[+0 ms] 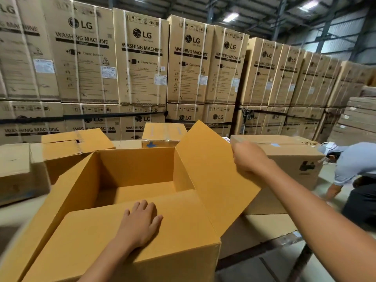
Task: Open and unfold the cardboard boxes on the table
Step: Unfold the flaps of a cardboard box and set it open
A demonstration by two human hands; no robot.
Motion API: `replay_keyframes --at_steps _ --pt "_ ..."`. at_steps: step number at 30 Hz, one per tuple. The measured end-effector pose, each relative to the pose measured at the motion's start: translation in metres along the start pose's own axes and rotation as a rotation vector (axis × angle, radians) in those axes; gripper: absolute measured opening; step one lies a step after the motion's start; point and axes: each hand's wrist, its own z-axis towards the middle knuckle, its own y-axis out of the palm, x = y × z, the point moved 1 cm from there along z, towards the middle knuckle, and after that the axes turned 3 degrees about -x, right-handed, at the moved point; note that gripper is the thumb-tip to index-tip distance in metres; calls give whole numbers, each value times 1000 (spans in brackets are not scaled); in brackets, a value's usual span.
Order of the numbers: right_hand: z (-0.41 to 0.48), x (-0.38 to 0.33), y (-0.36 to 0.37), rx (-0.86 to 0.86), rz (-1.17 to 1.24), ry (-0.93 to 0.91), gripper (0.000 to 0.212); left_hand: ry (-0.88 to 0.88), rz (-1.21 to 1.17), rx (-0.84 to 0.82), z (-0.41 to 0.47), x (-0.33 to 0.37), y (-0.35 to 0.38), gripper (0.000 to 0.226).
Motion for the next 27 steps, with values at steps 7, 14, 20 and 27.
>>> replay_keyframes --at_steps 7,14,20,27 --pt "-25 78 165 -158 308 196 37 -47 -72 27 1 -4 7 69" --pt "-68 26 294 -302 854 307 34 -136 -155 40 -1 -4 6 66" --pt "-75 -3 315 -396 888 244 34 -176 -180 72 -5 -2 4 61" --pt "-38 -14 234 -189 776 158 35 -185 -154 71 -3 -2 6 63"
